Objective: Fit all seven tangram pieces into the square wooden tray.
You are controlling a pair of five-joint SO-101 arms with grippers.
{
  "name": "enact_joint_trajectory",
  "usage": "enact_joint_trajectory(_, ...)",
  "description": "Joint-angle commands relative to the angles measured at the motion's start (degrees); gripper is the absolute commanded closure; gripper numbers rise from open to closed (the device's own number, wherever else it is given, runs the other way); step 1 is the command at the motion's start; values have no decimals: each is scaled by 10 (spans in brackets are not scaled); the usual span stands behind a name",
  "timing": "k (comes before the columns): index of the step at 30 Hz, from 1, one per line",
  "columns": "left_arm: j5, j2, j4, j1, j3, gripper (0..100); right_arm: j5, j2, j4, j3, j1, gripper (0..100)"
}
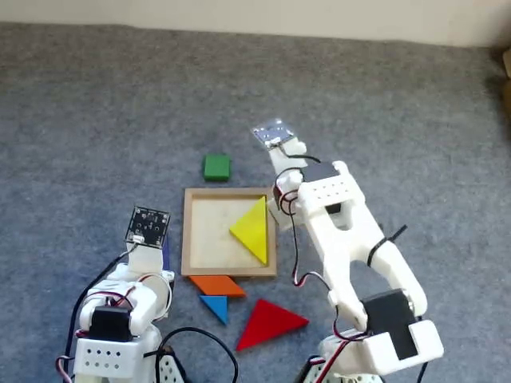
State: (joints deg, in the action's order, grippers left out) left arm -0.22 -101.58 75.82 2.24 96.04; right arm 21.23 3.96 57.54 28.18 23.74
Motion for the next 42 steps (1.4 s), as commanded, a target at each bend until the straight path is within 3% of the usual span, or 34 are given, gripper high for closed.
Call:
enact_joint_trajectory(1,-3,-23,2,-4,12,995,63,34,-6,-35,47,925)
enact_joint_trajectory(13,-3,-23,2,-4,12,995,164,-65,-7,-157,143,925)
enact_joint_trajectory(17,-3,-23,2,-4,12,995,167,-134,-5,-224,145,919)
enact_joint_trajectory(23,-3,-23,2,-4,12,995,165,-169,-2,-266,149,782)
enact_joint_trajectory(30,-3,-23,2,-4,12,995,167,-168,46,-270,167,779)
enact_joint_trajectory(33,-3,-23,2,-4,12,995,167,-168,70,-282,167,808)
enact_joint_trajectory(39,-3,-23,2,-4,12,995,163,-171,67,-304,167,971)
enact_joint_trajectory(42,-3,-23,2,-4,12,995,125,-173,42,-300,181,978)
